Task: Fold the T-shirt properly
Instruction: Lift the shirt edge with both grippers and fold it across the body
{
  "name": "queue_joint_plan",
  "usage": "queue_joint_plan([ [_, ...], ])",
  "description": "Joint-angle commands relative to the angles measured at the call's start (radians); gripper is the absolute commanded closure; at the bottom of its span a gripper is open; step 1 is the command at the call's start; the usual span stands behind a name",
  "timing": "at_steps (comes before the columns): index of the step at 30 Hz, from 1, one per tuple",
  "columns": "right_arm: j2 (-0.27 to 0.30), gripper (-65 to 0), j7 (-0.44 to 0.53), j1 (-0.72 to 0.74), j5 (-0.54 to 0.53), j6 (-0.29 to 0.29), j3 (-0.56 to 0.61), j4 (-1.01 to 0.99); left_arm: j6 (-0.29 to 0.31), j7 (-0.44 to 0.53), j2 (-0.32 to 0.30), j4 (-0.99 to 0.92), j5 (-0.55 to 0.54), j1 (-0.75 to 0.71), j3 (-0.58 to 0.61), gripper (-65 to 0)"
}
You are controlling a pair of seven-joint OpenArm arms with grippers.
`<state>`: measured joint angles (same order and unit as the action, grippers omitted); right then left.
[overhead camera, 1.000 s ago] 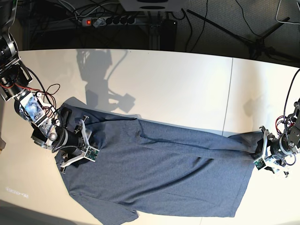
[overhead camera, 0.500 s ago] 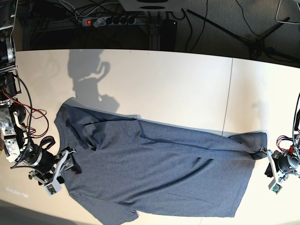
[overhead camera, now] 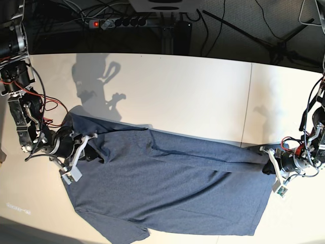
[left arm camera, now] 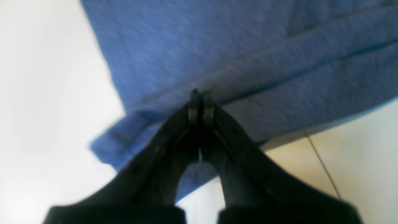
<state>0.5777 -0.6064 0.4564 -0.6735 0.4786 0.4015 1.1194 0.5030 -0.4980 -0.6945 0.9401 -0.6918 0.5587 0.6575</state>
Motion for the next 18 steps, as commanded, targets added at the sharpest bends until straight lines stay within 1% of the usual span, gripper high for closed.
queue_joint_plan([
  [1,0.016,0.0,0.019,0.013,-0.003,0.034,-0.011,0.008,0.018,0.019,-0.006,0.008,0.01,0.018,-0.011,0.0],
  [7,0.026,0.0,0.019,-0.053,0.046,0.034,-0.011,0.005,0.009,0.095,0.002,-0.049,0.085,-0.03,-0.011,0.0],
  [11,0.029,0.0,0.026,-0.072,0.065,0.034,-0.011,-0.025,0.006,0.191,0.002,-0.133,0.122,-0.043,-0.011,0.0],
  [13,0.032,0.0,0.031,-0.071,0.064,0.034,-0.012,-0.048,0.006,0.235,0.002,-0.156,0.157,-0.044,-0.011,0.0],
  [18,0.056,0.0,0.061,-0.071,0.08,0.034,-0.011,-0.066,0.006,0.24,0.002,-0.16,0.22,-0.044,-0.011,0.0],
])
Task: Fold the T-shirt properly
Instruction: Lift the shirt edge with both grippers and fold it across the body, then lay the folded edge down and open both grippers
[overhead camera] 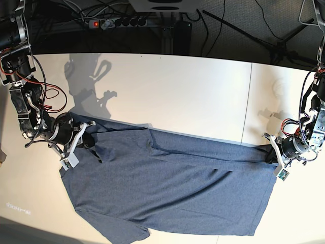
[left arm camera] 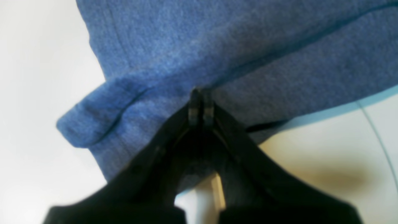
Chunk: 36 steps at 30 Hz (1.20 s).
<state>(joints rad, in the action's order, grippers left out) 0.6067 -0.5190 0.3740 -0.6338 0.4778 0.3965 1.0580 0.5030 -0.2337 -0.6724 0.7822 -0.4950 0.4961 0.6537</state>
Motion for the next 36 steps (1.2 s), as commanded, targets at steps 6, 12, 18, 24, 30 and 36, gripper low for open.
queue_joint_plan([
  [6,0.053,0.0,-0.024,0.011,0.073,0.035,-0.006,-0.005,0.062,-0.024,-0.02,-0.002,0.074,0.016,-0.007,0.0],
  [12,0.081,0.0,-0.039,-0.015,0.045,0.035,-0.006,-0.004,0.089,-0.032,-0.025,0.005,0.09,-0.016,-0.007,0.0],
  [18,0.126,0.0,-0.039,-0.095,0.02,0.035,-0.006,0.011,0.089,-0.032,-0.055,0.116,0.137,-0.144,-0.007,0.0],
  [24,0.165,0.0,-0.039,-0.166,0.013,0.035,-0.007,0.056,0.089,-0.052,-0.115,0.332,0.126,-0.298,-0.007,0.0],
  [30,0.22,0.0,-0.061,-0.247,-0.021,0.035,-0.021,0.129,0.08,-0.063,-0.18,0.513,0.138,-0.434,-0.027,0.0],
  [36,0.276,0.0,-0.065,-0.369,-0.022,0.035,-0.115,0.203,0.081,-0.066,-0.193,0.597,0.155,-0.592,-0.168,0.0],
])
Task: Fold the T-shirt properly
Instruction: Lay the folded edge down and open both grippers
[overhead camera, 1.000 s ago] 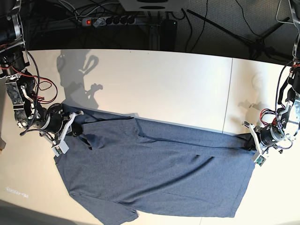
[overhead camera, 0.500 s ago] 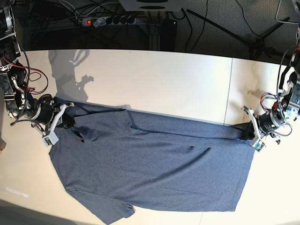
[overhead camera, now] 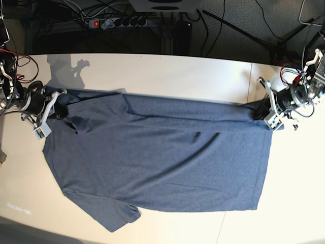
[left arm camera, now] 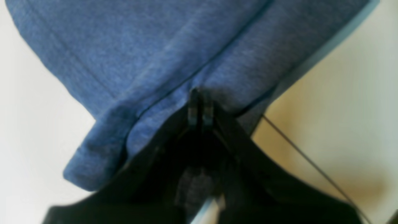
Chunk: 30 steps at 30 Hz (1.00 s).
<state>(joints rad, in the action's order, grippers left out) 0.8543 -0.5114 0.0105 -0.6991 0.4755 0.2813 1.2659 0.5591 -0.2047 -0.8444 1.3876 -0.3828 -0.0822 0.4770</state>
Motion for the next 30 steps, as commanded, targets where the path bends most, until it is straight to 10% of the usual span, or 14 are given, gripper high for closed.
queue_joint_plan([
  [1,0.034,0.0,-0.073,-0.025,0.044,0.038,-0.022,0.001,0.025,-0.096,-0.021,0.005,0.046,-0.044,-0.016,0.0],
  [30,0.048,0.0,-0.093,-0.377,0.0,0.038,-0.356,0.142,0.025,-0.082,-0.02,0.34,0.121,-0.416,-0.217,0.0],
])
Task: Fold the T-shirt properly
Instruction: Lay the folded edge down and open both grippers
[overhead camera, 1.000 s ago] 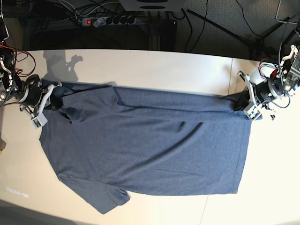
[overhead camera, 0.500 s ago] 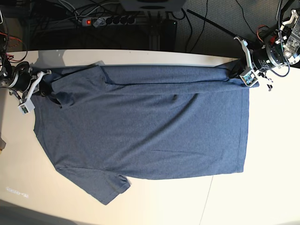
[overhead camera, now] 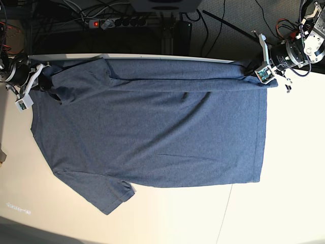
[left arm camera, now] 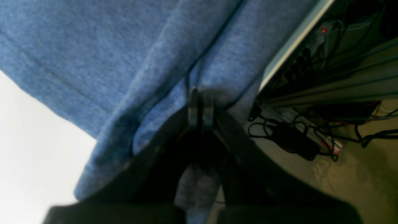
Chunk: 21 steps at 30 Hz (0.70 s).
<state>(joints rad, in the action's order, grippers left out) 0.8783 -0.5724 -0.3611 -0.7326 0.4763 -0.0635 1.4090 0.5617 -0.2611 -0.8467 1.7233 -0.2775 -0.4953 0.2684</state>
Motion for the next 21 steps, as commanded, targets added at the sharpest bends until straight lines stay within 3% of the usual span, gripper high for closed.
queue_joint_plan([
  [1,0.024,0.0,-0.029,-0.005,0.033,0.037,-0.012,-0.001,0.022,-0.026,-0.018,0.005,0.011,-0.003,-0.019,0.0],
  [5,0.024,0.0,-0.029,-0.005,0.034,0.037,-0.012,-0.001,0.022,-0.027,-0.018,0.009,-0.045,-0.003,-0.095,0.0],
  [12,0.024,0.0,-0.029,-0.005,0.034,0.037,-0.012,-0.001,0.038,-0.027,-0.018,0.079,-0.211,0.0,-0.313,-24.3],
  [17,0.024,0.0,-0.029,-0.005,0.041,0.037,-0.012,-0.001,0.041,-0.029,-0.018,0.088,-0.357,0.082,-0.386,-33.1],
  [21,0.021,0.0,-0.029,-0.005,0.063,0.037,-0.012,-0.001,0.026,-0.035,-0.015,0.048,-0.396,0.171,-0.385,-33.6],
])
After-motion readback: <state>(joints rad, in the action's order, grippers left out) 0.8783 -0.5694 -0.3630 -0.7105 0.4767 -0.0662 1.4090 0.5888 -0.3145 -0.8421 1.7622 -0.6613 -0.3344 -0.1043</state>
